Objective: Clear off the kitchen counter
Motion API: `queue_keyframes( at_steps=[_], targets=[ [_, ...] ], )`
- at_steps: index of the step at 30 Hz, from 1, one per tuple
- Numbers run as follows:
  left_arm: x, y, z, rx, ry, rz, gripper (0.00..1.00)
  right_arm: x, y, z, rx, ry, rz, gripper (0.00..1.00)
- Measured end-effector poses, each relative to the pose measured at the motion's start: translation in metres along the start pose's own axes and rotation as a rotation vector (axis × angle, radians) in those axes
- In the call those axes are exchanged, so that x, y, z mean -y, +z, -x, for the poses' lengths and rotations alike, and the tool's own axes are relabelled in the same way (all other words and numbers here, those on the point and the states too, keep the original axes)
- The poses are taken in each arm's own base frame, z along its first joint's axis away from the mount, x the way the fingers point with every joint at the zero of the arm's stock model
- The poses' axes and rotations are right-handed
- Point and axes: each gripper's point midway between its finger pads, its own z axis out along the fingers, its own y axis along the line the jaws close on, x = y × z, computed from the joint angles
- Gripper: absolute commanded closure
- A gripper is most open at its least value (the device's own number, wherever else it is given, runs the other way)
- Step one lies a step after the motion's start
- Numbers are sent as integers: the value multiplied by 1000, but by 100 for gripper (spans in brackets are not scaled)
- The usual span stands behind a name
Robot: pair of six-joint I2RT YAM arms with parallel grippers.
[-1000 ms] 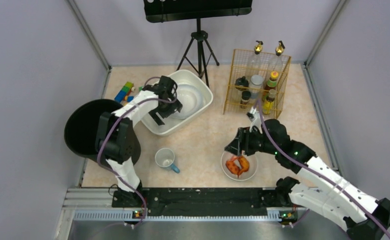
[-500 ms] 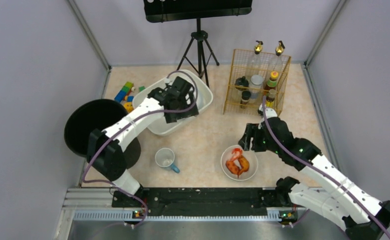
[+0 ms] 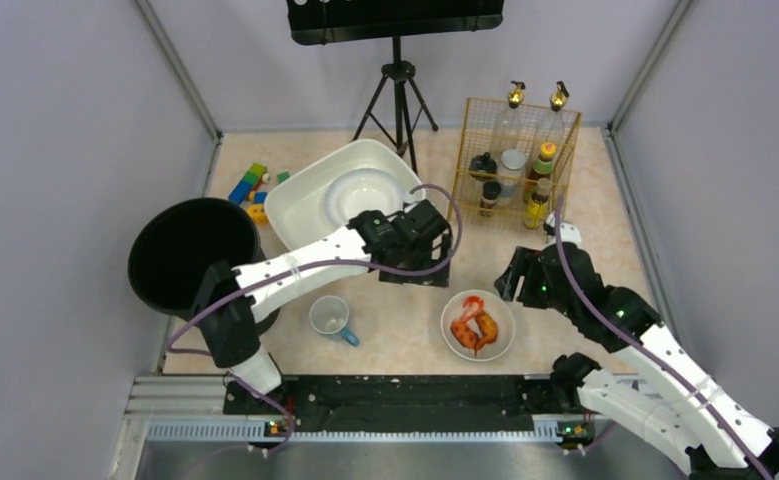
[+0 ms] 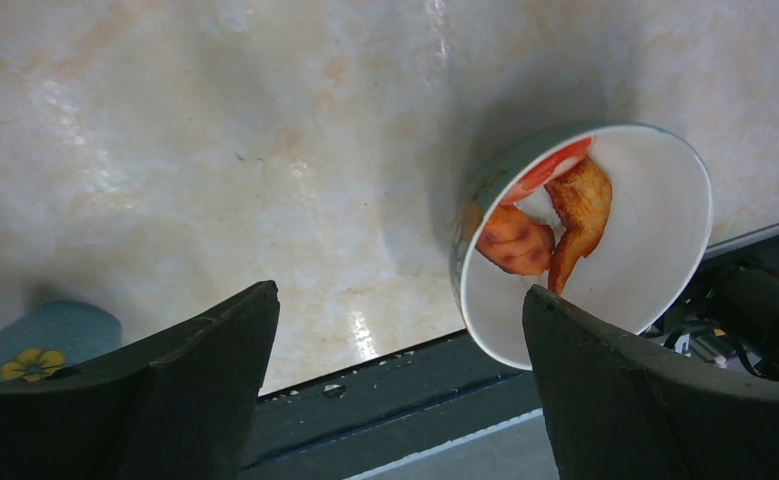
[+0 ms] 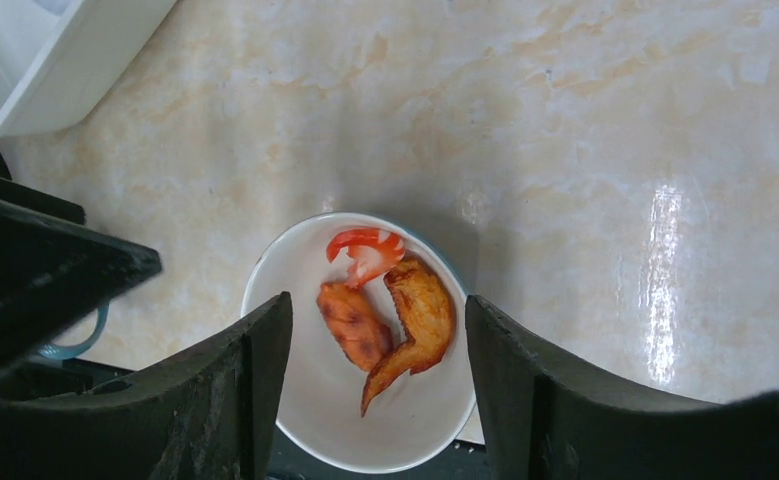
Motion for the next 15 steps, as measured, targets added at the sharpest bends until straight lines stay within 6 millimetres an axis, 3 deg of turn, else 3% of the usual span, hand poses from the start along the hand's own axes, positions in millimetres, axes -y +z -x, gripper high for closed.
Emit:
queue_keyframes(
  at_steps=[4,10,15],
  targets=[
    [17,16,-23,-52,50,10,4,0,-3,0,6,16,5,37],
    [26,34,-48,-104,78,38,6,-1,-10,2,24,30,30,37],
    [35,44,-61,-123,88,36,14,-4,-11,0,15,30,45,37]
  ],
)
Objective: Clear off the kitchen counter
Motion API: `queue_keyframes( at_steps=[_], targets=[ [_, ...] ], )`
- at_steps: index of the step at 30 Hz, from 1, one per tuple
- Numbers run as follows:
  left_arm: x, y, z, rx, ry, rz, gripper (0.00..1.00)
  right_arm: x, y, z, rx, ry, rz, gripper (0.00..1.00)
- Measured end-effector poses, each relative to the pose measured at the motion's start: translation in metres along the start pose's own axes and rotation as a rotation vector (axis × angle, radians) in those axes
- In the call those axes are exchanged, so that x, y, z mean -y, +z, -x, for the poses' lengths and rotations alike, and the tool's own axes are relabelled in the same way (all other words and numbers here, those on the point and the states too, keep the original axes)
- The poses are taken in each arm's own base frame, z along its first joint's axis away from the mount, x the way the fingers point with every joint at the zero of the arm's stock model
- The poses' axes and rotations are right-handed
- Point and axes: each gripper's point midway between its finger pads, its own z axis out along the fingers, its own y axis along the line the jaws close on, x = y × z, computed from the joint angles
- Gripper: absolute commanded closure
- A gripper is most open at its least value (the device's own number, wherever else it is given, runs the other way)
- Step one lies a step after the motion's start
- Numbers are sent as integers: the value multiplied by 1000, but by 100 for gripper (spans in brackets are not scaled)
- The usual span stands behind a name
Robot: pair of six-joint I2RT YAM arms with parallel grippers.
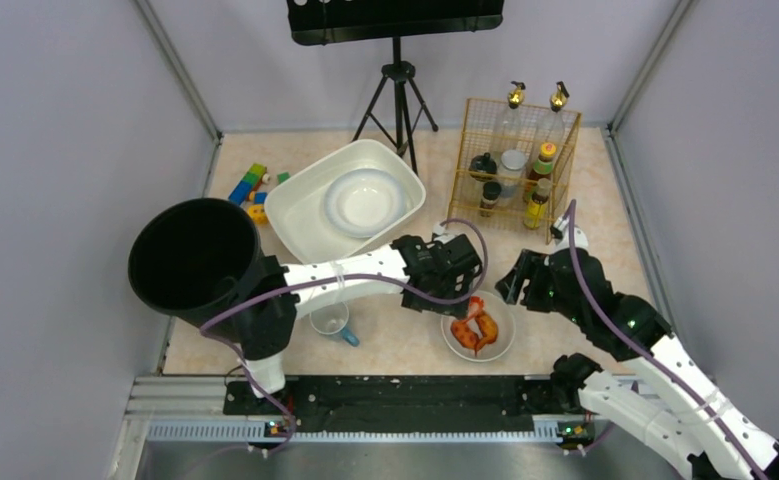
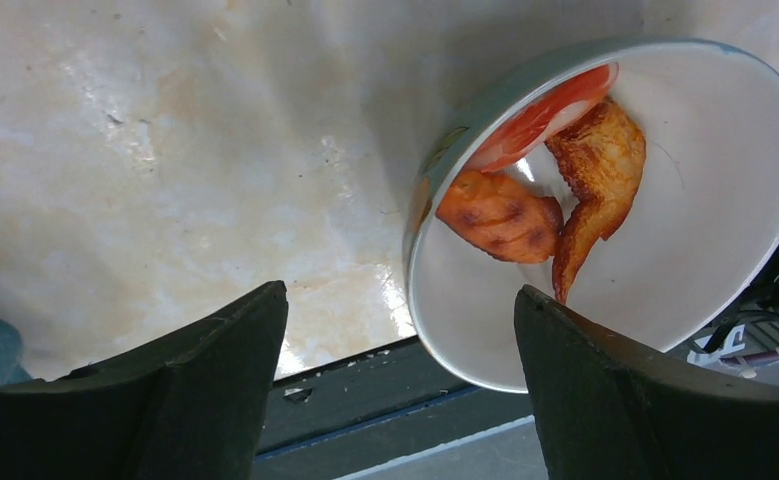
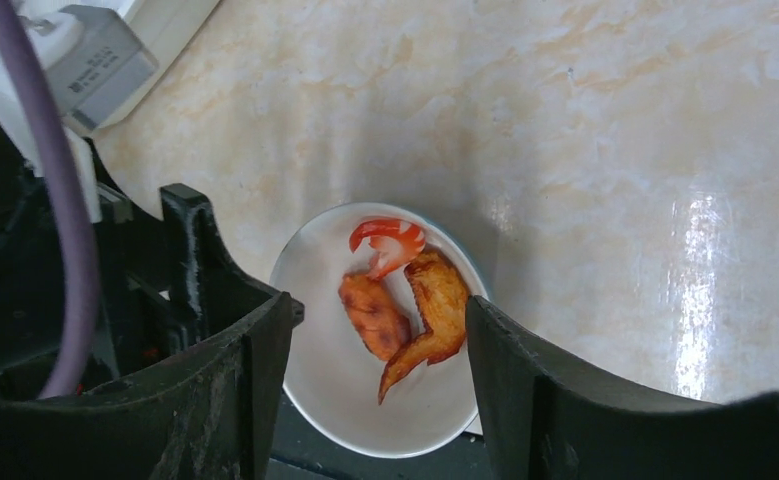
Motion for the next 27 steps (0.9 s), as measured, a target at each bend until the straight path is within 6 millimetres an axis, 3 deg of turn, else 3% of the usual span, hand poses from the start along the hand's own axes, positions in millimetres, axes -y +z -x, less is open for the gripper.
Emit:
queue_keyframes(
  at_steps=[17,24,26,27],
  targets=[
    [11,47,-21,-80,3,12,40,0,-1,-11,-21,4,38,37],
    [8,59,-26,-100,6,30,69,-2,0,-13,-27,4,46,37],
    [7,61,-27,-101,8,35,81,-2,1,-13,-27,4,50,37],
    [7,61,-27,-104,5,34,92,-2,2,-15,-32,3,49,37]
  ],
)
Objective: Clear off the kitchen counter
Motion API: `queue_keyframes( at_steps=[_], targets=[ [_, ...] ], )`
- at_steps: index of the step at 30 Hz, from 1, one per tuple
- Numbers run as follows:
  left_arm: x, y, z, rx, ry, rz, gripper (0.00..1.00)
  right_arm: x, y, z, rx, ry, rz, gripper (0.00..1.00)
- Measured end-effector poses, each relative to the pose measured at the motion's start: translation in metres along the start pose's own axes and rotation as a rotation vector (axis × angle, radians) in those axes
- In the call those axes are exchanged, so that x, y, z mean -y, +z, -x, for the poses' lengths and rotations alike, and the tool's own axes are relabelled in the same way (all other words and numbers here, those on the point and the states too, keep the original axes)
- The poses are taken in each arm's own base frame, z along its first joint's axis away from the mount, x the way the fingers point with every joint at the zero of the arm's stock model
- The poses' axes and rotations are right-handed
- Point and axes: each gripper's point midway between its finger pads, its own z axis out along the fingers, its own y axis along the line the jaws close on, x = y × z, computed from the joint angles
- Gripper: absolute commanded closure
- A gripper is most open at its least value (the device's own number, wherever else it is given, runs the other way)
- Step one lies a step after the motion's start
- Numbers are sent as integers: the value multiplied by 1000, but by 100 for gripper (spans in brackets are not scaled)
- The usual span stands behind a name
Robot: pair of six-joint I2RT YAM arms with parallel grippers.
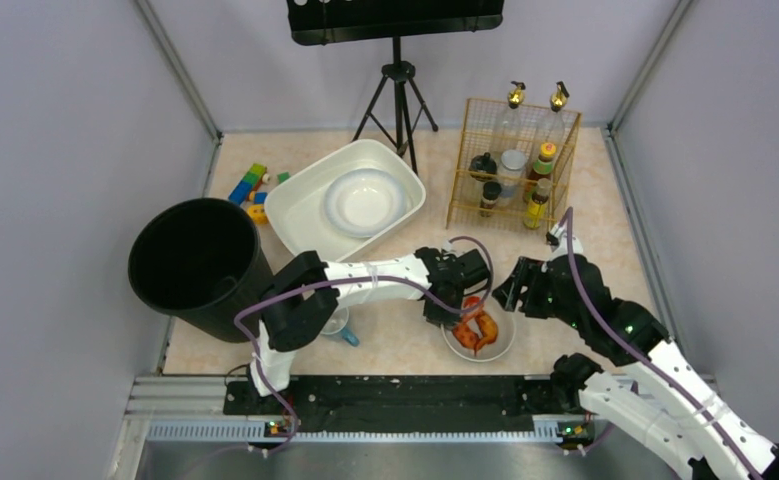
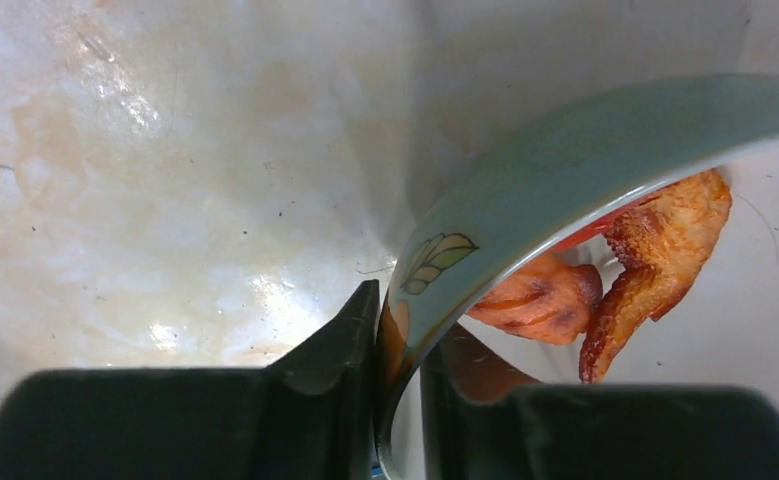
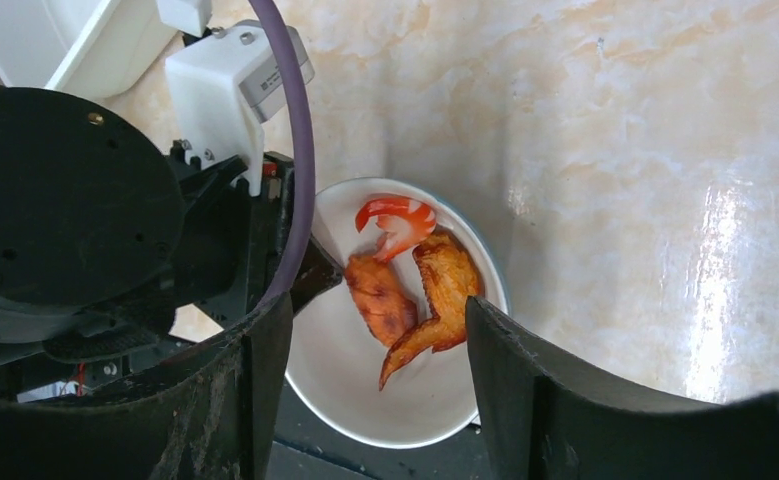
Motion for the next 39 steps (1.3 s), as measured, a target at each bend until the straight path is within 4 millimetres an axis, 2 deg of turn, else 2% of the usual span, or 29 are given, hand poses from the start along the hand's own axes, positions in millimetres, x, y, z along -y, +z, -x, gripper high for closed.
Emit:
queue_keyframes(
  at_steps=[1,12,15,21,25,30,34,39],
  targets=[
    [1,0,1,3,0,-5,100,1,1,-2,-6,-1,-2,37],
    [4,-5,6,38,32,-25,100,0,3,-3,-8,0,6,37],
    [-7,-14,11,86,53,16,100,0,1,-2,-2,1,10,37],
    [-50,-48,27,169,71,151,100,-2,-1,0,7,1,19,36],
    [-74,-85,41,223,49,181,100,-6,-5,6,24,2,32,37],
    [-97,-144,66,324,-4,154,100,-11,-4,7,24,2,55,37],
    [-120,-202,93,434,-71,130,100,-17,-1,7,13,2,76,37],
    [-151,-284,127,616,-152,145,100,-27,5,6,-3,1,115,37]
  ],
)
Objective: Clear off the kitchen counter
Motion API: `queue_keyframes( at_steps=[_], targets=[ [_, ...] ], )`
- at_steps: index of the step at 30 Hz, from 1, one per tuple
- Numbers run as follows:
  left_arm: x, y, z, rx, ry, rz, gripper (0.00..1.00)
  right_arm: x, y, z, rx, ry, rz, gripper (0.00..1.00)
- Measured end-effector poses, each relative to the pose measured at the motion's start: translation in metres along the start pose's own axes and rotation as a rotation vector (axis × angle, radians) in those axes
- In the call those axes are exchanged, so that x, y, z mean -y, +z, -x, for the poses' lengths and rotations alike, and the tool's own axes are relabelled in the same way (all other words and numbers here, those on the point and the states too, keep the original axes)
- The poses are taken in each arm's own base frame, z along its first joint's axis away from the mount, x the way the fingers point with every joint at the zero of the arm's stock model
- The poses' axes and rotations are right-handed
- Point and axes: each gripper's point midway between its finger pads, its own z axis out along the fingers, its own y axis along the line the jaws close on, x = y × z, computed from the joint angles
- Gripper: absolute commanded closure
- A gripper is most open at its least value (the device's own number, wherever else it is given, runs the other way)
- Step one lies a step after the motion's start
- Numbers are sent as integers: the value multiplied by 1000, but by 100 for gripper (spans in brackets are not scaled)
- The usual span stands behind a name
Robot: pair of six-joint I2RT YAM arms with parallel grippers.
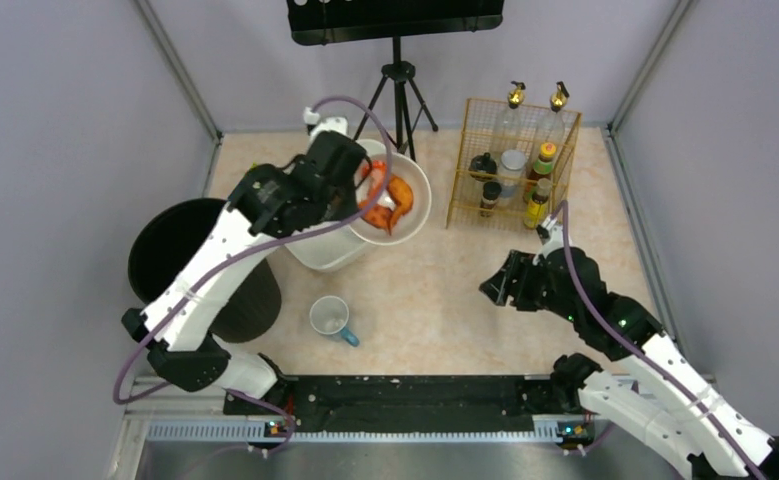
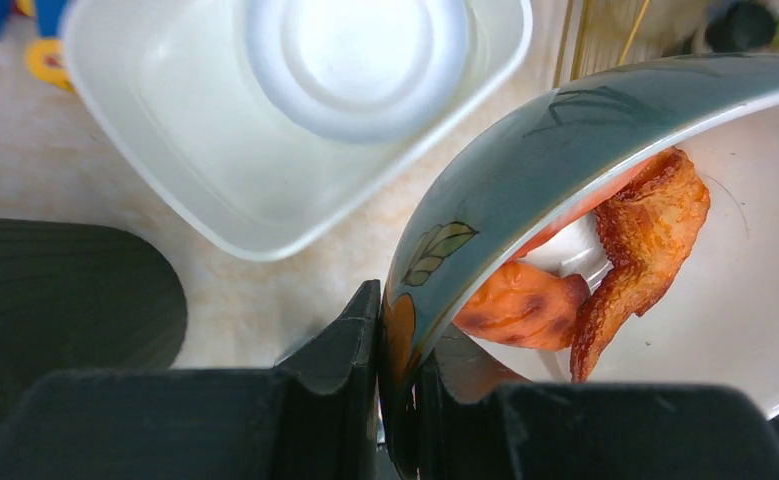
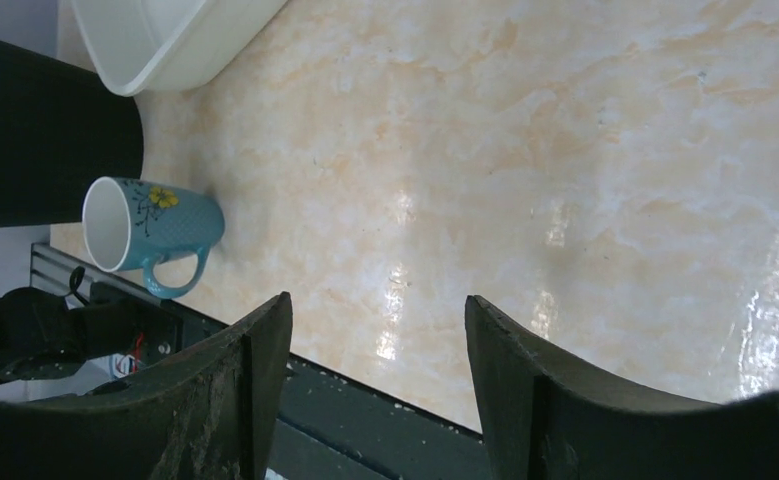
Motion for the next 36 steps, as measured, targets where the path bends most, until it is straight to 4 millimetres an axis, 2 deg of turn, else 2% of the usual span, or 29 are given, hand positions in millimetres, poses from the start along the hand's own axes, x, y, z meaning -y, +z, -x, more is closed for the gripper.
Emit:
queue_keyframes(
  at_steps=[3,7,13,18,25,31,36],
  targets=[
    [-26,-24,36,91,-55,21,100,-5,5,-4,-21,-3,24,37],
    [-71,-44,64,160,-108,104,100,-11,9,-6,-43,-10,51,37],
    [-140,-53,78,178,-199,255,100,-16,14,-10,-77,-31,76,37],
    [-187,-62,73,168,-312,332,100,-21,19,-12,-101,-49,103,37],
    [-247,-86,51,183,-495,446,100,-27,29,-22,-170,-78,136,37],
    [-282,-108,23,191,-584,569,100,-36,32,-28,-213,-91,183,37],
    [-297,-132,10,218,-583,679,100,-42,32,-30,-227,-98,218,37]
  ],
)
